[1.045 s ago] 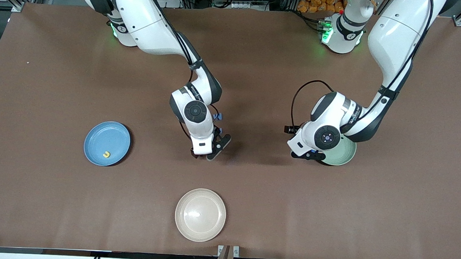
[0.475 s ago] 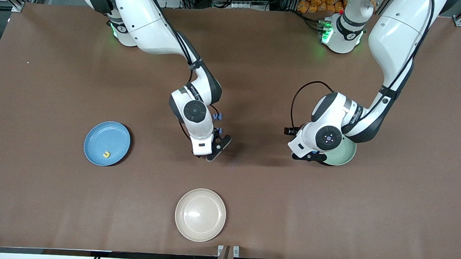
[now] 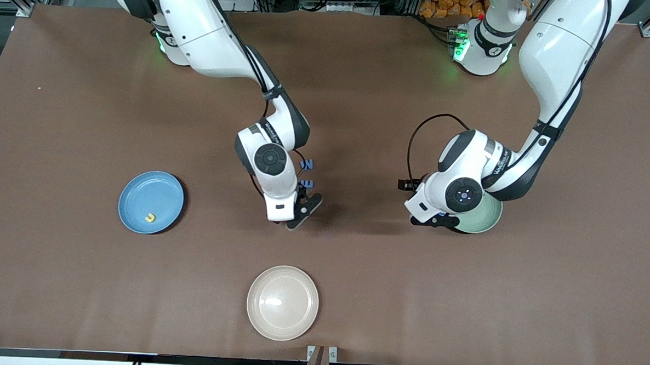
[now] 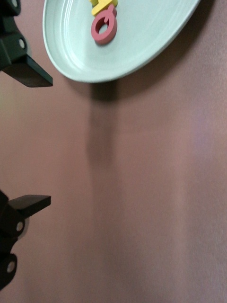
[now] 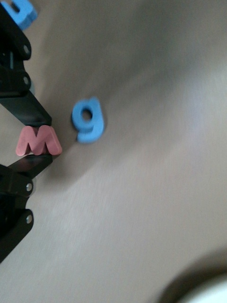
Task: Sort upper and lower case letters into plates
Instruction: 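Place the pink w on the blue plate with the right gripper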
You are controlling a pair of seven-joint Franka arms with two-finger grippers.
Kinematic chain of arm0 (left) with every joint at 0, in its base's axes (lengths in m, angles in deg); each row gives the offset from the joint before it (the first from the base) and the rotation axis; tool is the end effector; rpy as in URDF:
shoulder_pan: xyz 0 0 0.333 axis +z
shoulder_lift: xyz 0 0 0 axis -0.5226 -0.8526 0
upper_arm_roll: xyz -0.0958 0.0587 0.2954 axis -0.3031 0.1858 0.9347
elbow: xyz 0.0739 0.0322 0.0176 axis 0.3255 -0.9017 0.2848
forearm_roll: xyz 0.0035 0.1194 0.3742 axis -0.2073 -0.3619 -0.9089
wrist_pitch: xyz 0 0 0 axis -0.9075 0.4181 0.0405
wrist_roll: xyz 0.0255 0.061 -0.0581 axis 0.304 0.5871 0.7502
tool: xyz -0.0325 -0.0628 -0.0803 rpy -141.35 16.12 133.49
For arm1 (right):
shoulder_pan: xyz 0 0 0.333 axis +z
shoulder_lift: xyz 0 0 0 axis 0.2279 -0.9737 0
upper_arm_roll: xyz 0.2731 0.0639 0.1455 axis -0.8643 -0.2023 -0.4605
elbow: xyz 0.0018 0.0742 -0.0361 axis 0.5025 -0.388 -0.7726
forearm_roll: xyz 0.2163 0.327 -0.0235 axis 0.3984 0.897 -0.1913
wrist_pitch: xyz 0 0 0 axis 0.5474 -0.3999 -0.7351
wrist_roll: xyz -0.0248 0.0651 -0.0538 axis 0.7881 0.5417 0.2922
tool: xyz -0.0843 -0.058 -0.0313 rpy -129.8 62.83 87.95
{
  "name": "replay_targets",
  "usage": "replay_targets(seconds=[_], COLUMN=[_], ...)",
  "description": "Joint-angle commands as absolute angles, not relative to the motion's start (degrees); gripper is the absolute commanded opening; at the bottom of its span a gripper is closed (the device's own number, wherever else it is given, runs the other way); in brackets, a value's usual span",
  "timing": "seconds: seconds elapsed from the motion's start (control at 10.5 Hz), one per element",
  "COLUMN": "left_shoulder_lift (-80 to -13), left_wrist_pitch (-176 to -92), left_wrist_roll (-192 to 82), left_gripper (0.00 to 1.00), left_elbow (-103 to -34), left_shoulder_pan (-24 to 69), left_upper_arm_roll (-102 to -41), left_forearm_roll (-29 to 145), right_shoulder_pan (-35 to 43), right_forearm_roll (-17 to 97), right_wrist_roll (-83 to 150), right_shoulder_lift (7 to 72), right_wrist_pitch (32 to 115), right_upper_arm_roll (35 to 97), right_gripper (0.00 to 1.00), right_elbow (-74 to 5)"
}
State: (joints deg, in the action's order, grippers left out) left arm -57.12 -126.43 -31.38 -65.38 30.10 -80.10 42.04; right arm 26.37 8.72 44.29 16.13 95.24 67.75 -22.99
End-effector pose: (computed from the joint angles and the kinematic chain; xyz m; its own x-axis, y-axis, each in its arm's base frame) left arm 0.5750 -0.2707 0.2394 0.9278 0.0109 -0.3729 0.0085 -0.9999 -0.0081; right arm 0.5973 0.3960 0.1888 0.6855 0.7253 0.0628 0.7243 -0.6882 0.0424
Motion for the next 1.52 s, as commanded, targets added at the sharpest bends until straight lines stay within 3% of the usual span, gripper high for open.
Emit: replay_targets(seconds=[0.0,0.38,0.86,0.95,1.05,1.43], left_shoulder_lift=[-58.0,-62.0,-67.5,-68.2,-68.8,-73.1], left_wrist_pitch=[-126.3,-127.5,-137.9,-140.0,-142.3,-149.8], left_wrist_roll=[-27.5,-9.4,18.7,25.7,32.2,51.6], left_gripper=[1.00,0.99,0.94,0.92,0.91,0.91], left_elbow=[-63.2,-57.3,-53.7,-53.7,-53.6,-48.6], left_shoulder_pan=[27.7,15.0,3.3,1.7,-0.6,-7.2], left_upper_arm_roll=[-80.0,-79.9,-79.3,-79.3,-79.3,-75.8], left_forearm_roll=[43.5,44.4,45.4,45.4,45.4,45.3], right_shoulder_pan=[20.3,4.2,-3.3,-3.4,-3.5,-3.7], right_forearm_roll=[8.7,7.6,5.4,5.4,5.4,5.5], right_wrist_roll=[41.7,43.7,43.9,43.6,43.3,43.4], right_shoulder_lift=[20.8,23.6,22.4,22.4,22.4,22.4], right_wrist_pitch=[89.0,70.5,68.0,67.4,66.6,67.1], right_upper_arm_roll=[67.1,68.1,71.0,71.0,71.0,71.0], right_gripper=[0.00,0.00,0.01,0.41,0.99,1.00], right_elbow=[-20.7,-17.0,-20.6,-20.9,-20.9,-21.0])
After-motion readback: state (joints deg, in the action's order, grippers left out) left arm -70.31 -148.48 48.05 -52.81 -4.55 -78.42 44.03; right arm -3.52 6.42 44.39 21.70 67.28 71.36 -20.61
